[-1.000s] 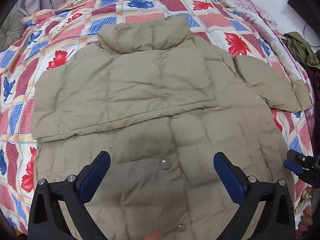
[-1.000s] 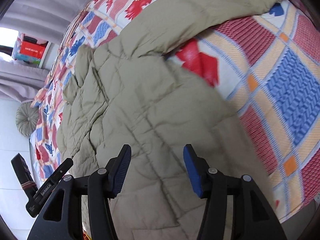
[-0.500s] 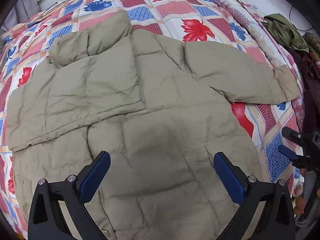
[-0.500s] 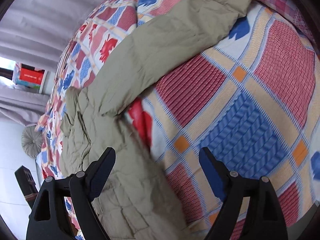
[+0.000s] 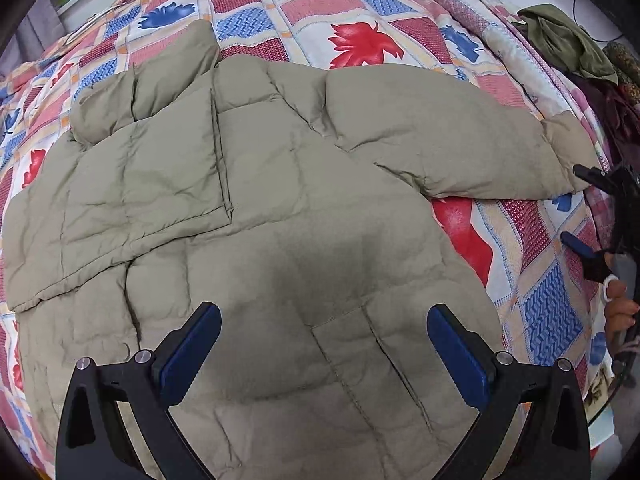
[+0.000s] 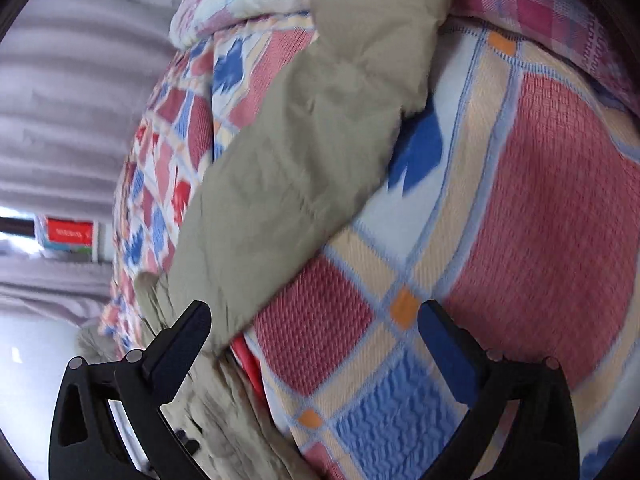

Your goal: Fold large clothes

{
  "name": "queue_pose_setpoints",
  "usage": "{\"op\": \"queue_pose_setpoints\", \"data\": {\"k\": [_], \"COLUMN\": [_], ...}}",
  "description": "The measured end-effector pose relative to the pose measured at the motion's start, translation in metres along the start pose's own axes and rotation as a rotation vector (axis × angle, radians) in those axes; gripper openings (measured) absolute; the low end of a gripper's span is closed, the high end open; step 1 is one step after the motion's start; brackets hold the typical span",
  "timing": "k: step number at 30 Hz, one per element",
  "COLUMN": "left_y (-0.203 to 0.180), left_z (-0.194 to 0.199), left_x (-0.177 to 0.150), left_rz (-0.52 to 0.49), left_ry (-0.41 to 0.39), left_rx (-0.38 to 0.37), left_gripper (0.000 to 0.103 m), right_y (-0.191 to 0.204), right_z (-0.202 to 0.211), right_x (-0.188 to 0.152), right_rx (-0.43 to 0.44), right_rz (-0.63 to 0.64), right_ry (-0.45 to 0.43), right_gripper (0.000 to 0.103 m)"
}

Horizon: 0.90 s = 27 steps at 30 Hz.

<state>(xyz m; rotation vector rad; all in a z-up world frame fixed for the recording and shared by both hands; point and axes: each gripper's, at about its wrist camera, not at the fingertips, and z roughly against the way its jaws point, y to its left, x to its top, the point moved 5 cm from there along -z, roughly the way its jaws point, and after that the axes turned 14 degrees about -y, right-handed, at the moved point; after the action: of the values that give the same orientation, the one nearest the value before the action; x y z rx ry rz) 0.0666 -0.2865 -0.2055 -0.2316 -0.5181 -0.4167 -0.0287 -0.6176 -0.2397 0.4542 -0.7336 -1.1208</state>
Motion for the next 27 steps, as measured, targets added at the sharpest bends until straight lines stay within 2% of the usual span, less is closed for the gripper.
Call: {"op": "queue_pose_setpoints", "data": {"k": [9,11,13,14,15,17,19,21,27], "left_y": [0.011,0.017,0.023,0.027,0.032,0.041,0.054,0.069,0.122], "left_z": [-0.002,-0.003,-0.003,-0.002,-0.001,0.001,0.005,0.008,0.021], "left_x": [0.006,0.007,0.009,0.009,0.01,0.011,0.014,0.016,0.021], "left_rz": [0.028,0.041,0.055,0.062,0.069,0.08,0.087,0.092,0.141], "left_ry": [-0.015,-0.017,-0.021,-0.023,-0.027,-0.036,-0.05,-0.064,-0.097], "left_rx": [0.039,0.048,0.059,0.064,0.073,0.087,0.1,0.12,0.175], "left_gripper": [0.103,0.103,0.103,0.103,0.103,0.103,0.103,0.103,0.103], "right_y": [-0.018,-0.02,-0.02,-0.023,-0.025,-0.025,-0.016,0.003,0.09], "right_z": [-0.039,-0.047,-0.056,-0.061,-0.068,-0.073,-0.07,-0.065,-0.056], "right_x": [0.062,0.07,0.073,0.073,0.071,0.071,0.073,0.075,0.063], "right_rx": [0.09,0.105,0.126,0.133,0.158,0.22,0.246,0.312,0.499], "right_rz": [-0.259,-0.323,-0.382,-0.412,-0.461,-0.523,-0.494,-0.459,-0.312], "right_ry": [-0.081,-0.091,-0.079,-0.059,-0.03,-0.019,-0.031,-0.026,0.037], "right_gripper": [0.103,0.099,0.072,0.04,0.022,0.009,0.009,0.008,0.008]}}
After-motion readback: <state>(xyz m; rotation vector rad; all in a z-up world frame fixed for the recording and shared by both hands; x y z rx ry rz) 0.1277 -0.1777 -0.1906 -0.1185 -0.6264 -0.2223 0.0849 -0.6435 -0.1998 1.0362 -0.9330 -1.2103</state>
